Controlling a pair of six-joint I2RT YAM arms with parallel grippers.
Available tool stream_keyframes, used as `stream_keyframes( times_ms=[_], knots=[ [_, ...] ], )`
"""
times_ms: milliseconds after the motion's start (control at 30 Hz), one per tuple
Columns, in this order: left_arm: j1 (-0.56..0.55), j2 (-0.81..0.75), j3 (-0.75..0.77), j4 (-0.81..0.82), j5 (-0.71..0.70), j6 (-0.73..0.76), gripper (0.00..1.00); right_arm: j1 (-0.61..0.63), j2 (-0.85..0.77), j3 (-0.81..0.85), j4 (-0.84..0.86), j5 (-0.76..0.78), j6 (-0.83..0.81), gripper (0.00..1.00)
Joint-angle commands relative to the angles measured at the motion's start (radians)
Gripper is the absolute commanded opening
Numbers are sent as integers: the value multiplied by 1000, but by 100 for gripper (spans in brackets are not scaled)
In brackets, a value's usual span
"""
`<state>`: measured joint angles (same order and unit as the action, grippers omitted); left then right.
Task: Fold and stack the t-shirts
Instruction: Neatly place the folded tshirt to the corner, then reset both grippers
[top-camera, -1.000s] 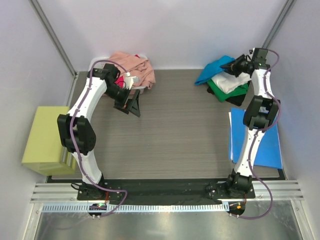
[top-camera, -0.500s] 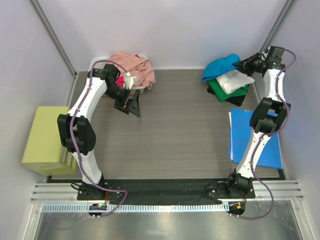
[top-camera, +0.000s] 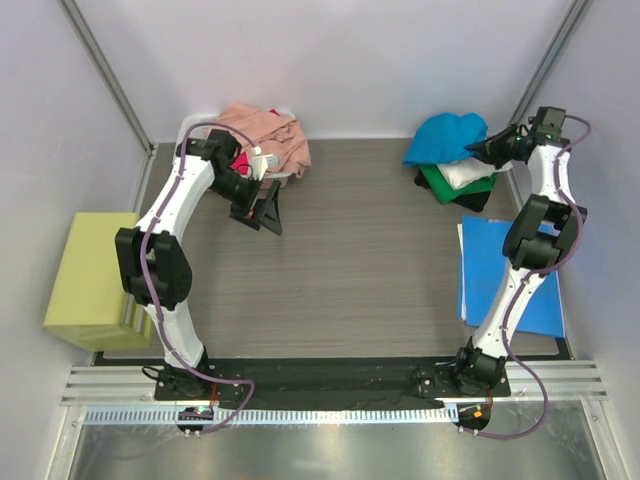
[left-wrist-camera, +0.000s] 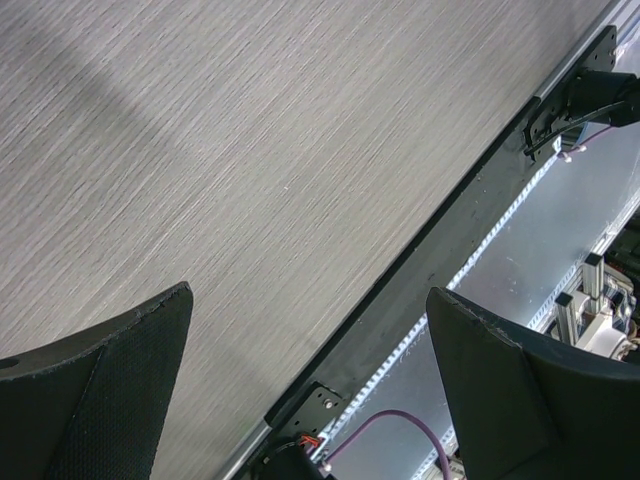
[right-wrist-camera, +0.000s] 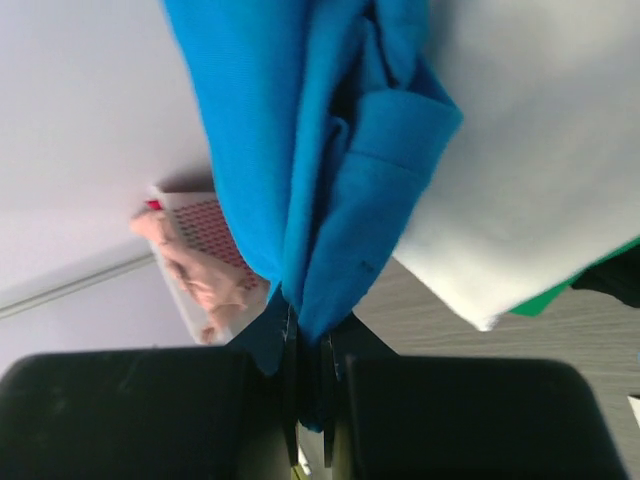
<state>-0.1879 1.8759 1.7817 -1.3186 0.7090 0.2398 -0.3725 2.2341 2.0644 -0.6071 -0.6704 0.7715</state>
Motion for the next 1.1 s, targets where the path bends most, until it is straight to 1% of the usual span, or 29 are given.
stream_keyframes(
  times_ms=[0,33,67,100,133,233,300,333,400,433,467,500,533,600,633,733,867,933,967,1033,1067],
  knots=[
    [1,-44,-1,12,35,-7,100,43,22,60,-161,164,-100,1],
    [1,-47,-1,13,35,-7,100,43,19,18,-218,272,-98,1],
    [1,-46,1,13,32,-7,100,38,12,-22,-223,307,-92,1],
    [1,-43,4,12,32,-5,100,35,3,-68,-215,333,-78,1],
    [1,-40,13,10,32,-8,100,32,-7,-155,-203,357,-66,1],
    [-1,-32,30,-1,30,-7,100,27,-54,-283,-131,400,-32,1],
    [1,-34,28,-2,27,-7,100,29,-82,-305,-112,436,-31,1],
    [1,-34,28,-2,26,-7,100,27,-85,-291,-118,455,-34,4],
    [-1,-38,16,1,20,-5,100,23,-99,-262,-155,515,-44,24],
    [1,-40,12,1,20,-2,100,20,-106,-233,-160,523,-46,48],
    [1,-40,7,2,20,0,100,20,-113,-216,-161,523,-47,59],
    [1,-38,-1,4,17,0,100,20,-125,-196,-174,520,-52,66],
    [1,-40,-2,5,15,3,100,18,-126,-149,-181,516,-54,78],
    [1,-35,-5,4,17,1,100,18,-120,-86,-222,476,-55,93],
    [1,-37,-7,5,20,1,100,18,-98,-2,-247,463,-61,99],
    [1,-37,-10,9,21,3,100,18,-96,97,-302,416,-58,100],
    [1,-37,-15,6,18,4,100,32,-163,71,-252,344,-44,100],
    [1,-37,-16,7,18,4,100,46,-172,51,-195,266,-37,100],
    [1,-34,-15,7,18,1,100,52,-154,53,-181,185,-23,100],
    [-1,-29,-8,7,21,-5,100,72,-110,77,-137,105,0,100],
    [1,-27,-8,5,23,-5,100,82,-61,88,-120,16,20,100]
  ],
)
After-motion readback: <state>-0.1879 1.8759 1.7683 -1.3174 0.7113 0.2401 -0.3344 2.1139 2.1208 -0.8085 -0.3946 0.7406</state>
